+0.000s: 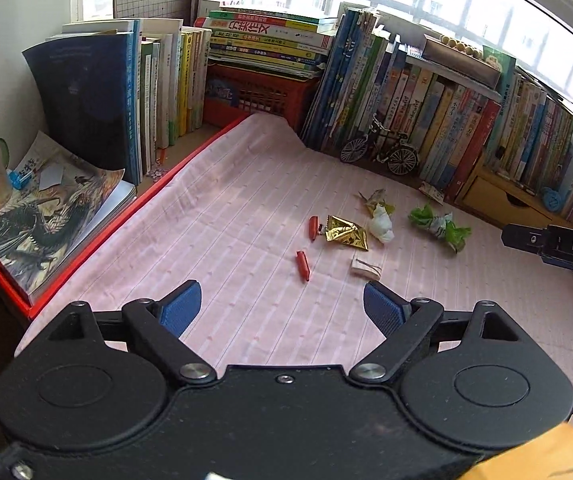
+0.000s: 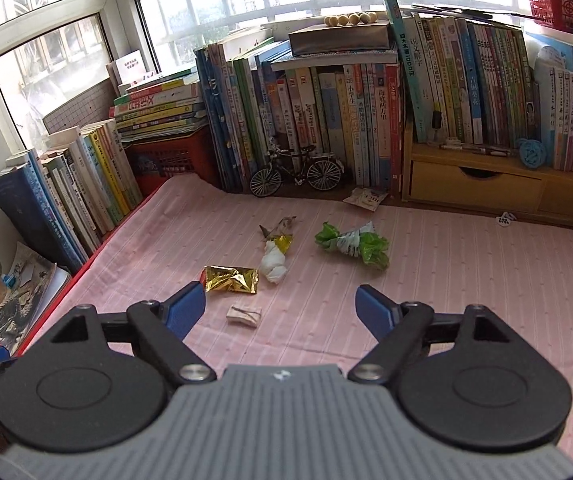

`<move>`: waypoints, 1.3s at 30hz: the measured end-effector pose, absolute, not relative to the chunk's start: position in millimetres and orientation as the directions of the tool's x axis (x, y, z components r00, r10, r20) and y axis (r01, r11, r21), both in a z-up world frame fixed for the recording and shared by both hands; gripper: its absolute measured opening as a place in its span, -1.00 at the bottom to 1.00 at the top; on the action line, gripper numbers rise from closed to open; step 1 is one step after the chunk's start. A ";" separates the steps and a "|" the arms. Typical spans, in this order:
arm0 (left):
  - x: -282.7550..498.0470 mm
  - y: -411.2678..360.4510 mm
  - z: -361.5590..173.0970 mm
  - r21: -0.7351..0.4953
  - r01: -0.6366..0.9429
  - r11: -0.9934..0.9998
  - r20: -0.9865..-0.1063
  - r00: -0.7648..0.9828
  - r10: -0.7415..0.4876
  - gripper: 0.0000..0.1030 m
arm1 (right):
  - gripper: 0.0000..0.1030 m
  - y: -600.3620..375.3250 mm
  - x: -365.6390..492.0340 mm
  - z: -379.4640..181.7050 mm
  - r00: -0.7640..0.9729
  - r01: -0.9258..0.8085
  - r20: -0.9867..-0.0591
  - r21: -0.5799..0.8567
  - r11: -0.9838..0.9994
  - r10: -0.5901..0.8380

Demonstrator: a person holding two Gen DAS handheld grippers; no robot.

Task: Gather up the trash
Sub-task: 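Move both tools back over the bed toward the remaining items, then grasp a red stick with the left tool while the right tool grasps the green-white wrapper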

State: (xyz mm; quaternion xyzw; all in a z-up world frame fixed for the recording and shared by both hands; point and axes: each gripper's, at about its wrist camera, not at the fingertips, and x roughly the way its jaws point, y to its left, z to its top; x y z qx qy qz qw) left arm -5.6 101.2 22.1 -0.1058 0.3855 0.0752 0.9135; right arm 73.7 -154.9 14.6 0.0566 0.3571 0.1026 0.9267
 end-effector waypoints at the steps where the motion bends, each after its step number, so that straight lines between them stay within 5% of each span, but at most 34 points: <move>1: 4.9 98.8 20.4 -0.133 -0.223 0.966 -0.721 0.691 0.060 0.71 | 0.74 -161.1 86.3 10.5 0.722 -0.153 -0.653 0.170 0.974 0.227; 15: 117.3 68.7 -53.7 -0.112 -0.311 0.944 -0.803 0.587 0.098 0.72 | 0.74 -202.8 185.2 -60.6 0.651 -0.158 -0.737 0.105 0.982 0.184; 30: 191.5 83.7 -137.0 -0.074 -0.443 0.894 -0.905 0.407 0.126 -0.07 | 0.80 -202.9 288.4 -113.1 0.579 -0.180 -0.782 0.153 0.972 0.230; 37: 201.8 73.4 -142.0 -0.030 -0.415 0.909 -0.897 0.413 0.159 -0.08 | 0.81 -196.2 302.6 -128.9 0.551 -0.180 -0.803 0.151 0.972 0.226; 39: 202.9 71.0 -140.3 -0.030 -0.400 0.916 -0.893 0.423 0.155 -0.30 | 0.81 -193.9 305.5 -132.7 0.543 -0.182 -0.809 0.147 0.972 0.224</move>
